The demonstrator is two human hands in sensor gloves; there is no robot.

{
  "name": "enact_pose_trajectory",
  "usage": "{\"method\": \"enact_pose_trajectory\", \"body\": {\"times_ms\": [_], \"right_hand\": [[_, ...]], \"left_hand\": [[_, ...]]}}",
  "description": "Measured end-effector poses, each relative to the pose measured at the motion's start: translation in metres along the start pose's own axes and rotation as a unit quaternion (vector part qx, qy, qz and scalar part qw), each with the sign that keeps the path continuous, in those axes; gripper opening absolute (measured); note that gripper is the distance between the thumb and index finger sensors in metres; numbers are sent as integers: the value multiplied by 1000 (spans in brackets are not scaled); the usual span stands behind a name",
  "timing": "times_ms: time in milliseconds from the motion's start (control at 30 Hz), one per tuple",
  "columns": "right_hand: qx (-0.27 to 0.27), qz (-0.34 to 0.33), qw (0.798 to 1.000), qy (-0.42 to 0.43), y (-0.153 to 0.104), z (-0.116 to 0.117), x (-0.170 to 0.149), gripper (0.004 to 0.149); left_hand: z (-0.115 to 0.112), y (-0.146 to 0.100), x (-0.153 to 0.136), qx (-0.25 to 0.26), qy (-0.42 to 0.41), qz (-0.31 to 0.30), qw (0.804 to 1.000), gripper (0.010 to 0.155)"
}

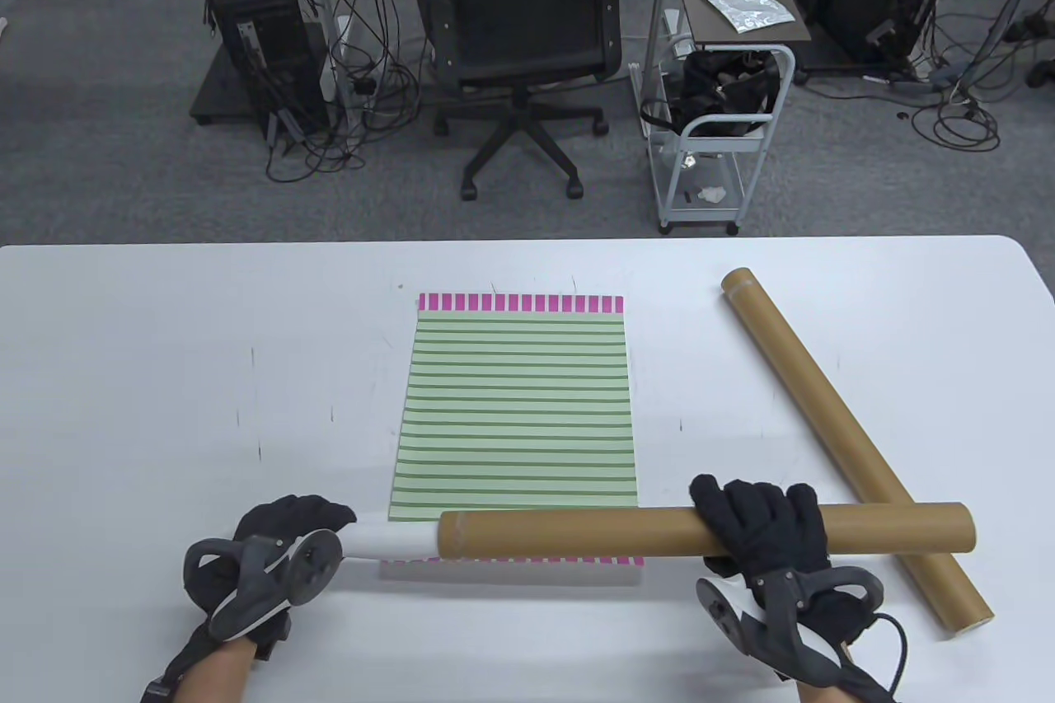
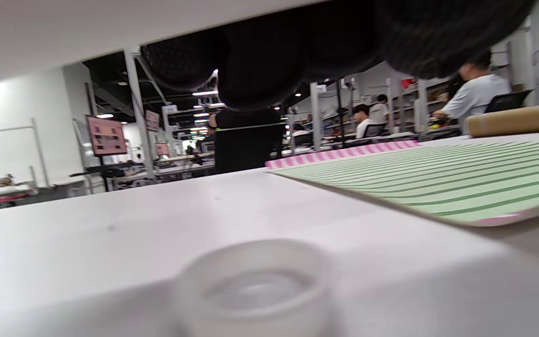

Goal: Roll up mouse pads and store in mailing tubes

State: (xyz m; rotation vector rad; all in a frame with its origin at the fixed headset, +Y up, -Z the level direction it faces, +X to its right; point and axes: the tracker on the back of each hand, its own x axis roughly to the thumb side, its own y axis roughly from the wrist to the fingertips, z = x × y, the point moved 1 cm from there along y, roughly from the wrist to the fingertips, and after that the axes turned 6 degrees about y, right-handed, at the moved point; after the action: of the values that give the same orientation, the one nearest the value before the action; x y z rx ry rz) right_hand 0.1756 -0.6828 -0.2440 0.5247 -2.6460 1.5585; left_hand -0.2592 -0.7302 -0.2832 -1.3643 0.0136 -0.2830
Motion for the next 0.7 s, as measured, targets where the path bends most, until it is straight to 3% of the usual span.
{"method": "enact_pose_trajectory", "body": {"times_ms": [233,367,467,700], "right_hand": [[-8,-79,996,-28,-3,-7,35,89],[11,-58,998,-32,-1,-3,22,91],[19,-46,998,-32,-1,0,15,90],[-1,-71,997,24,-8,-4,24,86]], "left_hand": [[8,-4,42,-5,11,-64,998,52],[10,-4,46,-66,-5,-121,990,87],[14,-2,47,-80,-77,-122,986,75],[12,-6,32,-11,-84,-86,993,66]]}}
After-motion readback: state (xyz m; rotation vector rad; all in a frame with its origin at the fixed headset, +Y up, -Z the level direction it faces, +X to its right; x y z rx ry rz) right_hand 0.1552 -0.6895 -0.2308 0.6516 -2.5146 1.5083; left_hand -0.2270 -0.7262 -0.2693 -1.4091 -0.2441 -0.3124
